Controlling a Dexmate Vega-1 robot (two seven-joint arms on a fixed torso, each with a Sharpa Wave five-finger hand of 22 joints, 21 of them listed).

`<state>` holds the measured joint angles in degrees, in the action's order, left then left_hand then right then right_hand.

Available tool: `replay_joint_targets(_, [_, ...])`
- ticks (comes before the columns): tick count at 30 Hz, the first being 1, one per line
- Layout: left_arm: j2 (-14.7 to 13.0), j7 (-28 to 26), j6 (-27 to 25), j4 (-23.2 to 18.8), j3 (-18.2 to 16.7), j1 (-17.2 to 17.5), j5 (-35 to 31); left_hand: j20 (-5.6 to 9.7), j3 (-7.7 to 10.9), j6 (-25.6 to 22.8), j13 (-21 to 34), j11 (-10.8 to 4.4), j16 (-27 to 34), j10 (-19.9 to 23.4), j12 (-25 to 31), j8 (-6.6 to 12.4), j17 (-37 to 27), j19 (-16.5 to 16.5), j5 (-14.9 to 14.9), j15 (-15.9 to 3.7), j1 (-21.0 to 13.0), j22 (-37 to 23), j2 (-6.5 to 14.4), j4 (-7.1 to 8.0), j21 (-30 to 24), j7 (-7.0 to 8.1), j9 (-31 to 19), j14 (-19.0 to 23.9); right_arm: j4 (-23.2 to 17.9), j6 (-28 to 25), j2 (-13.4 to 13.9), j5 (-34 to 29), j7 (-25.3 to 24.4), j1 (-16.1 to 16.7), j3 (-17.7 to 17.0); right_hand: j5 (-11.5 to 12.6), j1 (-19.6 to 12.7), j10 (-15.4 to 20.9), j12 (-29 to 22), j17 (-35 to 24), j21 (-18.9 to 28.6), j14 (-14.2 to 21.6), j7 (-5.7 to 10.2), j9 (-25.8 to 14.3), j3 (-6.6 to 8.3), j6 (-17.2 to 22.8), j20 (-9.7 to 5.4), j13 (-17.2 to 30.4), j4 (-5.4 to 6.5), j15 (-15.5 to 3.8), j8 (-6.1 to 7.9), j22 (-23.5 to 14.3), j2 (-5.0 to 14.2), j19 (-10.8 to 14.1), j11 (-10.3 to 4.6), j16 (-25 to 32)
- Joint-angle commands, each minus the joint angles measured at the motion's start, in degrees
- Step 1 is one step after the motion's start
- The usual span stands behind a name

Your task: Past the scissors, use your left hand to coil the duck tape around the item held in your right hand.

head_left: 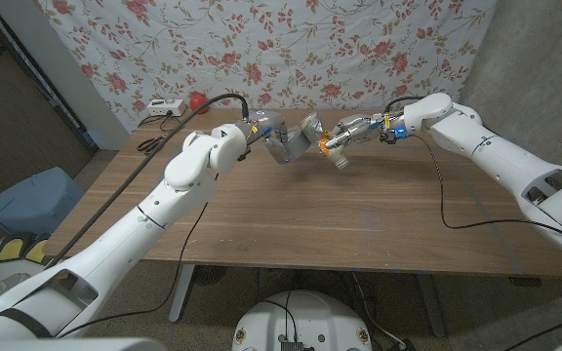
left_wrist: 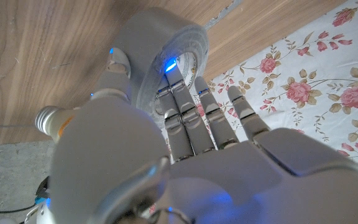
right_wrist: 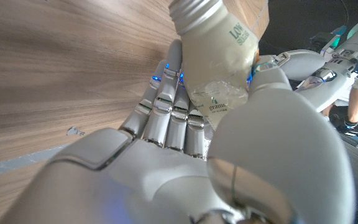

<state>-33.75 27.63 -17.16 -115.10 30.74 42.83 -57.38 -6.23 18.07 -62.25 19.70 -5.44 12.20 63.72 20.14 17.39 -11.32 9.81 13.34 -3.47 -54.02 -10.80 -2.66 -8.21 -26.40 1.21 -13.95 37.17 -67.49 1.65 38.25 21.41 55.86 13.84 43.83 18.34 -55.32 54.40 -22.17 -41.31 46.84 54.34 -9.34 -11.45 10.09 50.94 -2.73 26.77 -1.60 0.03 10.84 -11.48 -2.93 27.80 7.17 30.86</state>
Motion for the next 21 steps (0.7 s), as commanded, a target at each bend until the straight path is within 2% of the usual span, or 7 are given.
replay_joint_targets(1, [1.38, 1.24, -0.28, 4.06, 1.88, -0.09, -5.06, -0.05, 2.04, -0.22, 9.11, -4.93, -0.04, 5.35, 0.39, 0.08, -0.21, 0.57, 0.37, -9.09, -9.76, -0.07, 10.45, 1.61, 0.34, -0.03, -0.29, -0.41, -7.80, -6.70, 2.13, -6.33, -5.47, 0.80, 0.91, -0.24, -8.78, 10.59, 0.14, -0.11, 0.40, 6.77, 9.16, -0.19, 0.55, 9.92, -2.64, 0.26, 0.60, -11.47, 0.61, 0.06, 12.54, -0.06, -7.13, -0.10])
replay_joint_targets(5, [1.63, 1.47, -0.17, 4.94, 2.26, -0.11, -5.76, -0.03, 2.07, -0.34, 9.18, -4.92, -0.05, 5.50, 0.38, 0.10, -0.21, 0.61, 0.38, -9.12, -9.78, -0.07, 10.46, 1.59, 0.38, 0.07, -0.28, -0.44, -9.08, -9.36, 1.95, -9.70, -7.00, 0.12, 2.57, -0.31, -8.83, 10.70, 0.23, -0.14, 0.49, 6.77, 9.12, -0.18, 0.57, 9.86, -2.55, 0.18, 0.63, -11.47, 0.60, 0.08, 12.55, -0.07, -6.87, -0.12])
replay_joint_targets(12, [1.93, 2.40, 0.12, 6.34, 3.00, -0.58, -6.58, 0.07, 2.09, -0.40, 9.28, -4.96, -0.05, 5.49, 0.28, 0.08, -0.22, 0.66, 0.38, -9.13, -9.82, -0.07, 10.44, 1.55, 0.44, 0.05, -0.24, -0.47, -14.00, -15.98, 1.93, -18.32, -11.04, -0.82, 6.58, -0.48, -8.97, 10.34, 0.77, -0.20, 0.73, 6.42, 8.97, -0.18, 0.62, 9.65, -2.35, -0.15, 0.68, -11.39, 0.56, 0.12, 12.56, -0.12, -6.68, -0.33])
replay_joint_targets(21, [2.25, 3.68, 0.29, 7.59, 3.95, -1.50, -7.65, 0.18, 2.12, -0.44, 9.31, -5.07, -0.06, 5.67, 0.14, 0.10, -0.23, 0.69, 0.39, -9.15, -9.84, -0.07, 10.46, 1.53, 0.54, -0.01, -0.30, -0.51, -14.27, -18.34, 0.63, -21.93, -12.67, -1.36, 8.14, -0.69, -9.16, 9.47, 1.43, -0.24, 0.98, 5.14, 9.29, -0.17, 0.73, 9.13, -2.16, -0.15, 0.85, -11.26, 0.43, 0.20, 12.69, -0.49, -6.94, -1.00])
